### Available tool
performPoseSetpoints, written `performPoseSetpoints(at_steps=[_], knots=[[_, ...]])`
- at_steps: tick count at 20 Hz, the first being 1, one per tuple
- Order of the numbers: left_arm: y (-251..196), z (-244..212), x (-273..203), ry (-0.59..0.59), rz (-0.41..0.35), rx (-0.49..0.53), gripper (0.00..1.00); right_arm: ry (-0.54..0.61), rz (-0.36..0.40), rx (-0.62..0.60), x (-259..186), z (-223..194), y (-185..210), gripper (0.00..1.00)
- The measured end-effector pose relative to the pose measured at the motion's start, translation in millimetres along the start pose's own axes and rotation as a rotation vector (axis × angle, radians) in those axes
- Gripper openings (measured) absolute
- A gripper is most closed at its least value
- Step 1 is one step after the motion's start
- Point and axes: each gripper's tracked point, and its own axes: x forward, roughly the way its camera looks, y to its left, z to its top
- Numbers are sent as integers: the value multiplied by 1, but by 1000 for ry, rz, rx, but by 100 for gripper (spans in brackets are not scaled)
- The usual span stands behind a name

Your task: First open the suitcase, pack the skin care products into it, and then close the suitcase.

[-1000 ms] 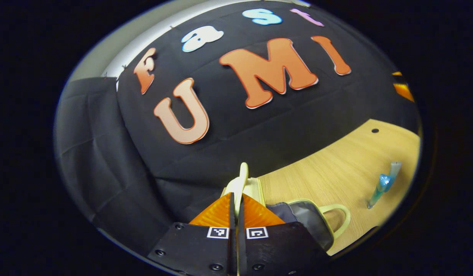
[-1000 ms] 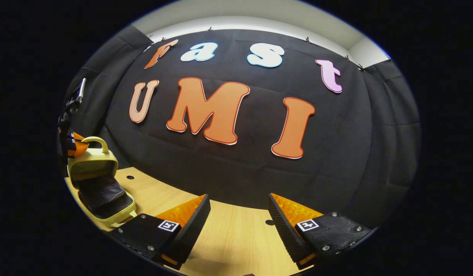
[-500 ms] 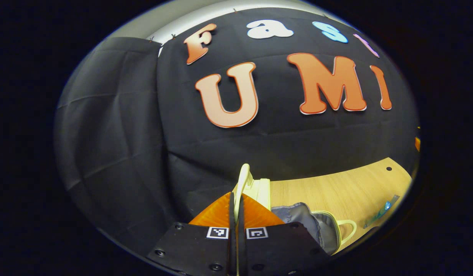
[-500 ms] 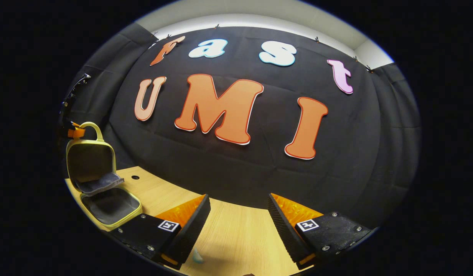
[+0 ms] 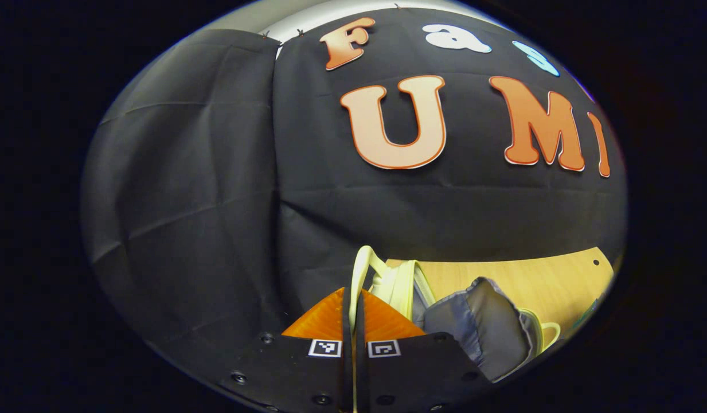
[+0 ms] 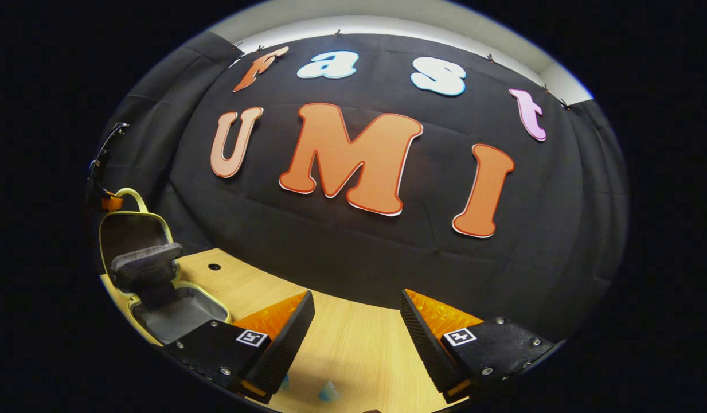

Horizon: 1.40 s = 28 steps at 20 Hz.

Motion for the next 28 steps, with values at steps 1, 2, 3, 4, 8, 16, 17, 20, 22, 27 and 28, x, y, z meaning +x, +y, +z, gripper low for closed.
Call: performPoseSetpoints(at_steps=[1, 2, 3, 4, 8, 16, 17, 20, 22, 27, 28], knots=[[10, -6, 9, 13, 9, 4, 2, 7, 10, 0, 2, 0, 8, 96], [17, -15, 16, 27, 16, 9, 2, 17, 19, 0, 4, 0, 18, 96], [25, -22, 25, 41, 16, 8, 2, 20, 25, 1, 5, 2, 25, 96], [32, -32, 34, 58, 16, -3, 2, 21, 31, 4, 7, 4, 32, 96], [56, -66, 63, 116, 19, -24, 2, 37, 33, 21, 12, 7, 53, 96], [93, -158, 111, 263, 44, -62, 16, 100, -39, 75, 6, -1, 57, 95], [92, -155, 113, 253, 44, -71, 14, 108, -43, 76, 2, -4, 56, 95], [75, -128, 99, 208, 4, -109, 15, 116, -54, 81, -4, -8, 52, 95], [53, -108, 91, 157, -34, -116, 56, 119, -61, 99, -9, -12, 46, 95], [-23, -41, 36, 7, -148, -129, 86, 110, -39, 133, -23, -25, 29, 95], [-41, -23, 22, -42, -178, -132, 87, 114, -30, 146, -26, -30, 25, 95]])
